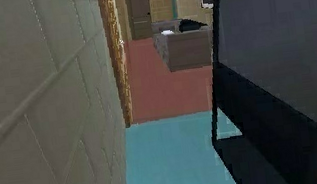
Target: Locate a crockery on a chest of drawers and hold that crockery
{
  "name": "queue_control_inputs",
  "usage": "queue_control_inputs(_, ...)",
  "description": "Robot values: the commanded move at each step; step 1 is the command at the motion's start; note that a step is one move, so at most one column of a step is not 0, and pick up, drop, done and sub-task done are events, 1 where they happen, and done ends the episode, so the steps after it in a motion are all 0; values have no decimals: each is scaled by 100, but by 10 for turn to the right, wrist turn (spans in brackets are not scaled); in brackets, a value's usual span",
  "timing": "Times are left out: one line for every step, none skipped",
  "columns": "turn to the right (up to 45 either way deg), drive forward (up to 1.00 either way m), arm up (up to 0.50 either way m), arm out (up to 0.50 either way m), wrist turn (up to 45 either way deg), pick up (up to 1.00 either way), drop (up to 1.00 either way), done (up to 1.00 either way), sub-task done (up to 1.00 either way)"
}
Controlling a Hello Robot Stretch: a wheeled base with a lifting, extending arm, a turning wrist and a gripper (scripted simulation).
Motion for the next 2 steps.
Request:
queue_control_inputs(0,100,0,0,0,0,0,0,0)
queue_control_inputs(0,100,0,0,0,0,0,0,0)
